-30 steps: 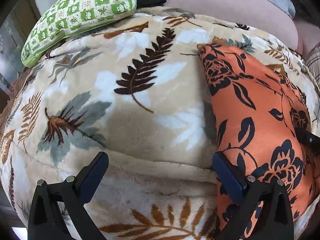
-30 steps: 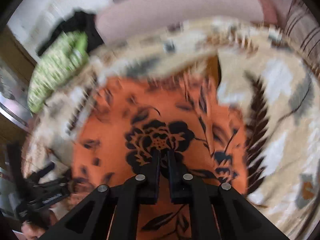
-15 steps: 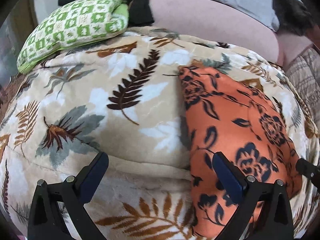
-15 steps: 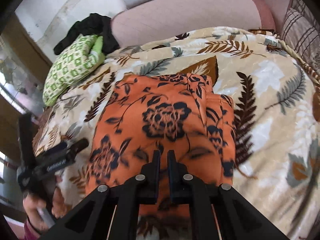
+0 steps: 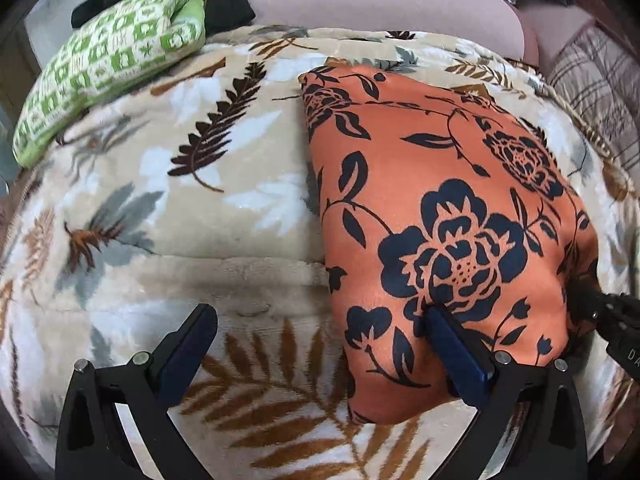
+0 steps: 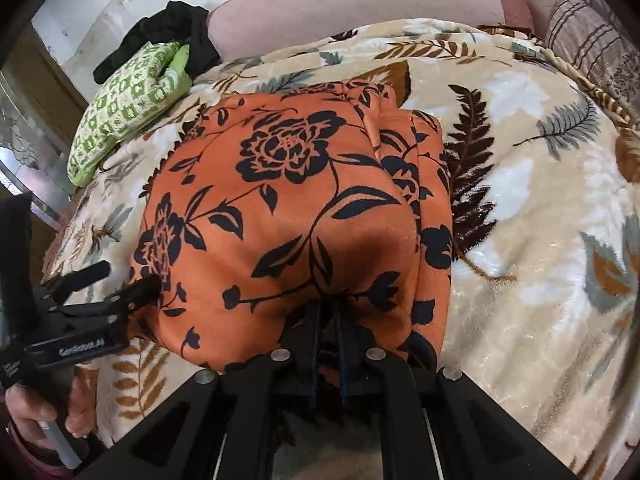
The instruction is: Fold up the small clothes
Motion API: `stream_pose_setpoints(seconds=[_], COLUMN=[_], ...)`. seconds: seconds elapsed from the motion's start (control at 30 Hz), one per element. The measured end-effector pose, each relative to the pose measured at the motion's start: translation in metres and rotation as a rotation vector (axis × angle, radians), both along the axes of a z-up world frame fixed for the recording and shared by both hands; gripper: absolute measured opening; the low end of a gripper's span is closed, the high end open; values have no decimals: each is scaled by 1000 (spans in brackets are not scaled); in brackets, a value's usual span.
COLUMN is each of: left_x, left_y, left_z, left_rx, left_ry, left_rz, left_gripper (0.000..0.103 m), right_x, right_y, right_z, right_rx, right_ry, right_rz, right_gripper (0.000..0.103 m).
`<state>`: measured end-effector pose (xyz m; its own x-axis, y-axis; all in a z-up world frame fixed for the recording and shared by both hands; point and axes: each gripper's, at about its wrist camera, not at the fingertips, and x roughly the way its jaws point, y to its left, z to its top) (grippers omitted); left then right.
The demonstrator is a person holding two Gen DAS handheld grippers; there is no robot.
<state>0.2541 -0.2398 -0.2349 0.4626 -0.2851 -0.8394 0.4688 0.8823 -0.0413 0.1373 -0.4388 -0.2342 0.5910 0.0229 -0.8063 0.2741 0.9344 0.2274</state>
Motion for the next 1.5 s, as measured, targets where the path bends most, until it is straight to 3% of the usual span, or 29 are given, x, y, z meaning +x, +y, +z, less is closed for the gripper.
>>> stream_pose_setpoints(seconds=[0.13,0.3,0.47,0.67,0.8,0.9,1.03,1.17,1.2,1.27,1.3,1.33,1.37,1.4,1.43,1.5], left_x=[-5,-31,-56,-79,-91,-98,-106,-111,-111,-111,-111,-112,-113,-114,-115,-117], left_y=[4,2,8,13,16,18,21,23,24,28,30,32,32,34,36,40], left_z=[4,13,18,29,43,54,65,74,75,76,77,78,80,82,85,89], left_rx=[-40,15,28,42,46,42,28,9,6,-7,-7,-5,-5,-7,-8,-7], left_ry=[-52,-187,-213,-230,-259,-279,-300,-317,-314,-303,-302,-307,-313,-319,-323,-334], left_rz=[23,52,79,87,92,95,97,98,100,102,104,108,112,115,118,129], left_gripper=[103,103,103,103,103,103,103,103,103,103,103,103,103,103,103,103], right_x=[-4,-12,-22,-35,-48,-57,-70,-70,-76,-100,-110,-117,-119,-115,-109,-103], right_y=[-7,7,6,17,26,30,24,16,15,20,25,28,28,23,15,6], right_z=[4,24,34,53,76,91,105,107,111,125,127,129,128,125,119,115], right_rx=[29,-84,-99,-301,-453,-508,-429,-299,-279,-291,-312,-332,-329,-266,-147,-27], right_ry=[-7,-36,-53,-128,-236,-310,-417,-427,-460,-627,-689,-739,-753,-728,-707,-671], right_rz=[14,23,-1,-27,-77,-118,-183,-156,-164,-177,-186,-202,-218,-207,-154,-137], right_gripper=[10,10,10,10,10,10,10,10,10,10,16,30,86,101,101,101])
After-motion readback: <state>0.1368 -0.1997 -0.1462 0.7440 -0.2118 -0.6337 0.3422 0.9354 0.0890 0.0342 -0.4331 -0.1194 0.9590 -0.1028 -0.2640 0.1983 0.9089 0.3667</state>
